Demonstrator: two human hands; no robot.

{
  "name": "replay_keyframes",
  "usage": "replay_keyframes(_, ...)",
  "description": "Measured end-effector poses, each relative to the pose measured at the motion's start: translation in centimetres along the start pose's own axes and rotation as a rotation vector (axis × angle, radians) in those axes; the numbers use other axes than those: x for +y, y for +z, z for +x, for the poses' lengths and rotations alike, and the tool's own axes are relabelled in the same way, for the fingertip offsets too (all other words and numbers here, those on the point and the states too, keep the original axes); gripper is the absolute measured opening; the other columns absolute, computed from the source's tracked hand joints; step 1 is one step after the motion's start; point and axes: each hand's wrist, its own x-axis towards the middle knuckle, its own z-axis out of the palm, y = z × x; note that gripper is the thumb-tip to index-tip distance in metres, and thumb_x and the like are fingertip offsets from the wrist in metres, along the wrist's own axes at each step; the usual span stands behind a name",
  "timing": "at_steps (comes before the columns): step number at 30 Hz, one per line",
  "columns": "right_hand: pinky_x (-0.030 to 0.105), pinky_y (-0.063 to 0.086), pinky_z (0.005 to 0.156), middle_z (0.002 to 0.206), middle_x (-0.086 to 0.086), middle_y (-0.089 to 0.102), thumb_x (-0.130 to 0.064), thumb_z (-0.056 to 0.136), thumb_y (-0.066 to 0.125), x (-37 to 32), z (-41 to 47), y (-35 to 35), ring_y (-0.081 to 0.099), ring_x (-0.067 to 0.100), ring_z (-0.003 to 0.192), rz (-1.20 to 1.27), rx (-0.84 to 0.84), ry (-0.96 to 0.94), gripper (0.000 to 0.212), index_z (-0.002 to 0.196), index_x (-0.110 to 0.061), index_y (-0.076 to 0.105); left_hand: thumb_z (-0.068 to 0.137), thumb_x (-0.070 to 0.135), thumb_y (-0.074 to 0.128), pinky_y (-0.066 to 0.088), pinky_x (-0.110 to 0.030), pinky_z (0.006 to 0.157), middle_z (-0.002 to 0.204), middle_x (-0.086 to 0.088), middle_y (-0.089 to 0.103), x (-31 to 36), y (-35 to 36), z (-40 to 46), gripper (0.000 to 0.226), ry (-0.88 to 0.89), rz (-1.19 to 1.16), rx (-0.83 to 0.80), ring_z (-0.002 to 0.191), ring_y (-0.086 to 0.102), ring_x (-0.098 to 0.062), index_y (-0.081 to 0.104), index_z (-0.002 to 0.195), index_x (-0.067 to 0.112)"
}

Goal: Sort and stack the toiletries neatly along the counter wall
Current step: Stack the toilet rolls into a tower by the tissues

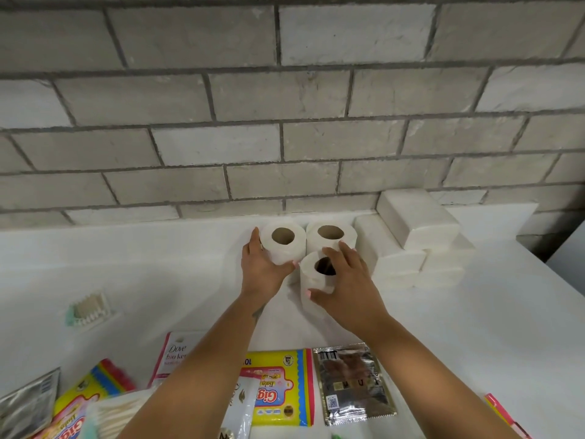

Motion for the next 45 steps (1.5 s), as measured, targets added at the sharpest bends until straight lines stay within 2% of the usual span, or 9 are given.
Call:
replay_keyframes(5,0.033,0.030,0.111,0.150,0.001,0.026,-0.027,0.081,0.070,0.0,0.2,0.1,0.026,0.020,0.138,0.046,0.028,-0.008,0.071,0.140,-0.016,0.034,0.067,0.026,0.083,0.036,-0.047,0.109,0.144,-0.006,0.037,1.1,-0.4,-0.6,0.101,0.004,-0.014,-0.025,0.131,0.039,-0.025,0.020,0.147,0.018)
replay_keyframes(12,0.041,0.034,0.110,0.149,0.002,0.028,-0.026,0.079,0.071,0.2,0.3,0.3,0.029,0.022,0.137,0.063,0.019,0.010,0.073,0.140,-0.015,0.033,0.061,0.035,0.085,0.044,-0.049,0.102,0.135,-0.003,0.049,0.8,0.1,-0.2,0.097,0.004,0.003,-0.019,0.123,0.048,-0.025,0.032,0.140,0.019)
replay_keyframes(16,0.050,0.025,0.112,0.151,0.002,0.023,-0.036,0.078,0.071,0.2,0.2,0.1,0.021,0.025,0.141,0.017,-0.030,0.032,0.079,0.142,-0.018,0.029,0.058,0.039,0.085,0.041,-0.050,0.104,0.140,-0.003,0.045,1.1,-0.5,-0.4,0.105,-0.004,0.017,-0.052,0.128,0.044,-0.026,0.026,0.143,0.020)
replay_keyframes(19,0.054,0.019,0.113,0.152,0.001,0.021,-0.042,0.078,0.069,-0.2,0.0,-0.3,0.016,0.025,0.142,-0.006,-0.023,0.019,0.079,0.142,-0.019,0.029,0.066,0.026,0.083,0.032,-0.046,0.111,0.148,-0.006,0.034,2.0,-1.7,-1.2,0.108,-0.013,0.026,-0.080,0.136,0.034,-0.026,0.014,0.149,0.018)
replay_keyframes(23,0.050,0.010,0.117,0.156,0.002,0.014,-0.043,0.083,0.064,-1.2,-0.6,-1.0,0.007,0.022,0.145,0.003,-0.037,0.024,0.078,0.146,-0.019,0.024,0.077,0.019,0.073,0.031,-0.042,0.113,0.151,-0.006,0.030,2.5,-3.2,-2.0,0.096,-0.032,0.011,-0.067,0.138,0.031,-0.025,0.011,0.150,0.016)
replay_keyframes(29,0.051,0.013,0.116,0.157,0.002,0.013,-0.043,0.083,0.063,-3.0,-2.3,-1.9,0.005,0.022,0.146,0.054,-0.032,0.015,0.077,0.146,-0.019,0.024,0.085,0.024,0.066,0.032,-0.038,0.113,0.153,-0.004,0.028,3.7,-6.4,-4.1,0.083,-0.041,-0.036,-0.015,0.139,0.032,-0.023,0.014,0.150,0.017)
replay_keyframes(35,0.049,0.023,0.114,0.157,-0.001,0.013,-0.049,0.080,0.065,-5.5,-4.3,-2.3,0.021,0.023,0.143,0.141,-0.051,0.005,0.082,0.146,-0.023,0.024,0.086,0.023,0.064,0.031,-0.037,0.113,0.153,0.000,0.029,4.3,-10.4,-8.1,0.080,-0.002,-0.100,0.017,0.138,0.032,-0.019,0.016,0.149,0.019)
replay_keyframes(40,0.044,0.016,0.117,0.158,-0.003,0.011,-0.047,0.082,0.064,-8.5,-6.2,-1.9,0.005,0.017,0.146,0.190,-0.057,-0.027,0.081,0.147,-0.025,0.021,0.085,0.021,0.065,0.035,-0.040,0.111,0.150,0.002,0.032,4.1,-14.1,-11.3,0.078,0.015,-0.086,0.054,0.136,0.035,-0.016,0.020,0.148,0.021)
replay_keyframes(45,0.044,0.022,0.115,0.155,0.000,0.019,-0.044,0.081,0.066,-11.7,-8.2,-1.2,0.016,0.018,0.143,0.249,-0.051,-0.078,0.079,0.146,-0.023,0.025,0.083,0.021,0.067,0.038,-0.040,0.108,0.146,-0.001,0.039,2.8,-18.2,-14.4,0.075,0.009,-0.026,0.130,0.132,0.041,-0.018,0.026,0.146,0.019)
